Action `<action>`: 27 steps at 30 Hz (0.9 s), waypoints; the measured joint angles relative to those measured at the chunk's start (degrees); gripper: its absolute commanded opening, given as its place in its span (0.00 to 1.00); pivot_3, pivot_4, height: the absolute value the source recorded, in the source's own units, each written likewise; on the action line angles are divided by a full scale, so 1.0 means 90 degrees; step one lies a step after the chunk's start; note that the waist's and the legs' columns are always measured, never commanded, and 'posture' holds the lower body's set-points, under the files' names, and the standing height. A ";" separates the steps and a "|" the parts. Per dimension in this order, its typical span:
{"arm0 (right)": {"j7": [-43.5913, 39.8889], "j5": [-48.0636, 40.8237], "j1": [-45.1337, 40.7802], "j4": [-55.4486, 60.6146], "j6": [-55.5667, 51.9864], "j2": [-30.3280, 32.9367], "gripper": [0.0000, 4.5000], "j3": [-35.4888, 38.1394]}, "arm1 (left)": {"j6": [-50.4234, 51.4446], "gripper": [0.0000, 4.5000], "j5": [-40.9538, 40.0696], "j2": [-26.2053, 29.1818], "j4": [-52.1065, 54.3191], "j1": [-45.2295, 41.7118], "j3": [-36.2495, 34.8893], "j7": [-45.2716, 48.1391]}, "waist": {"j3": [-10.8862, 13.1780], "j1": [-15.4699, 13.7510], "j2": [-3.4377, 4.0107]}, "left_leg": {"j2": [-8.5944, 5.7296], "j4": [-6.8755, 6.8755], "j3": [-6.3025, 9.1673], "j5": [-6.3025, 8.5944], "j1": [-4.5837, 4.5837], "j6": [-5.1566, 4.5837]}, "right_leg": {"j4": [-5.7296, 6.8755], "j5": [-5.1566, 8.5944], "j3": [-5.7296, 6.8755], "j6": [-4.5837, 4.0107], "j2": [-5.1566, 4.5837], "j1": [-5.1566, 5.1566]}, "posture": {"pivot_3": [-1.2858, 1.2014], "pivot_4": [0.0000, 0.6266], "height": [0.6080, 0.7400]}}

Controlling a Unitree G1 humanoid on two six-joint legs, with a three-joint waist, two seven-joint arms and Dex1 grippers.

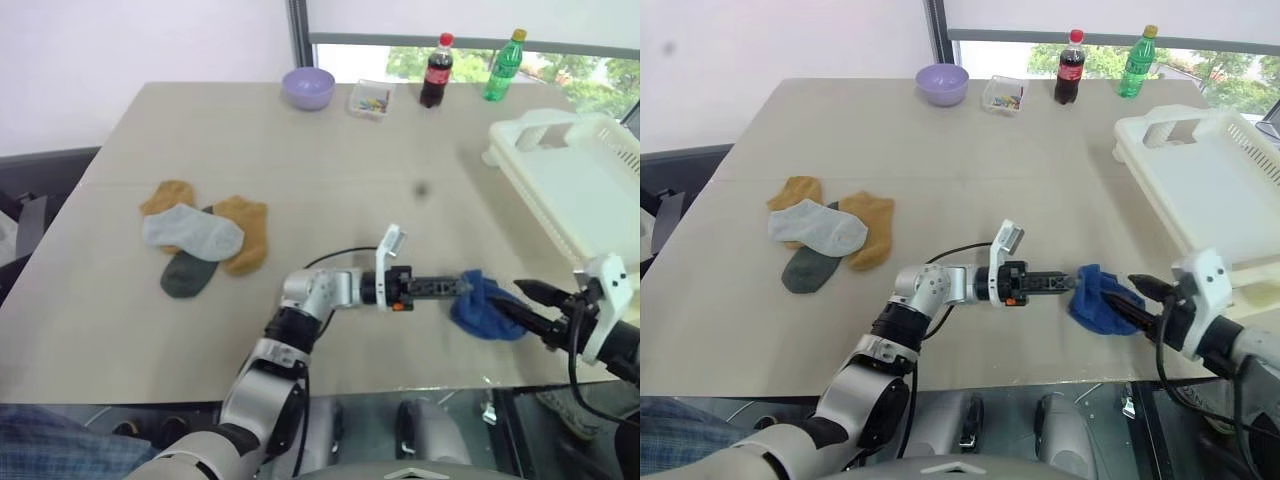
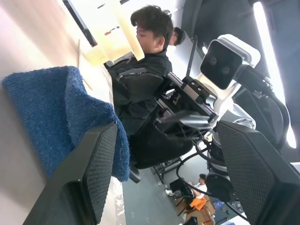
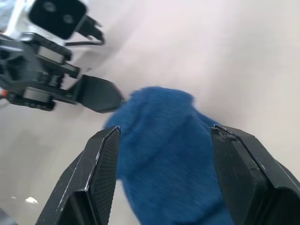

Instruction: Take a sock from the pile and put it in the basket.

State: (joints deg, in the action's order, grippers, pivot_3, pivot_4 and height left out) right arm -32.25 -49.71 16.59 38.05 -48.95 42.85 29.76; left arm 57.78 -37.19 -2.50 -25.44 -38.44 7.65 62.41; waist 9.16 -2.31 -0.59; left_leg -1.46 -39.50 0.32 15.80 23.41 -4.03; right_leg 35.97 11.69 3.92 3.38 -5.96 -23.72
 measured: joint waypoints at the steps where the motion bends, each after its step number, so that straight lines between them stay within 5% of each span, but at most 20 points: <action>1: -0.0007 0.0001 0.0056 -0.0019 0.0011 0.0013 0.69 0.0082 | -0.0061 0.81 0.0009 -0.0057 -0.0019 -0.0007 0.0030 0.0000 | 0.0000 -0.0001 0.0000 | 0.0000 0.0000 0.0000 0.0000 0.0000 0.0000 | 0.0000 0.0000 0.0000 0.0000 0.0000 0.0000 | 0.52 0.24 0.97; 18: 0.0037 0.0000 0.0137 -0.0036 0.0054 -0.0031 0.69 0.0175 | -0.0184 0.81 0.0157 0.0135 -0.0067 -0.0128 0.0144 0.0117 | -0.0001 0.0009 0.0002 | 0.0003 -0.0001 -0.0002 0.0000 -0.0002 0.0000 | 0.0001 0.0000 -0.0003 0.0000 0.0002 0.0000 | 0.52 0.24 0.97; 27: 0.0627 0.0613 -0.0752 0.0530 0.0056 0.0014 0.69 -0.1430 | -0.0385 0.81 0.0230 0.0057 -0.0122 -0.0123 0.0139 0.0108 | -0.0002 0.0013 0.0003 | 0.0002 -0.0001 -0.0002 0.0000 -0.0003 0.0000 | 0.0001 0.0000 -0.0003 0.0000 0.0003 -0.0001 | 0.52 0.24 0.97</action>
State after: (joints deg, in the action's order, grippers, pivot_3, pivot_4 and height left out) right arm -26.61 -44.19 9.83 42.82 -48.45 42.97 16.89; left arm 54.31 -35.12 -1.99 -26.53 -39.55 8.89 63.38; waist 9.14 -2.20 -0.56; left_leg -1.44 -39.52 0.30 15.80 23.39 -4.03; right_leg 35.98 11.70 3.89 3.38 -5.93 -23.73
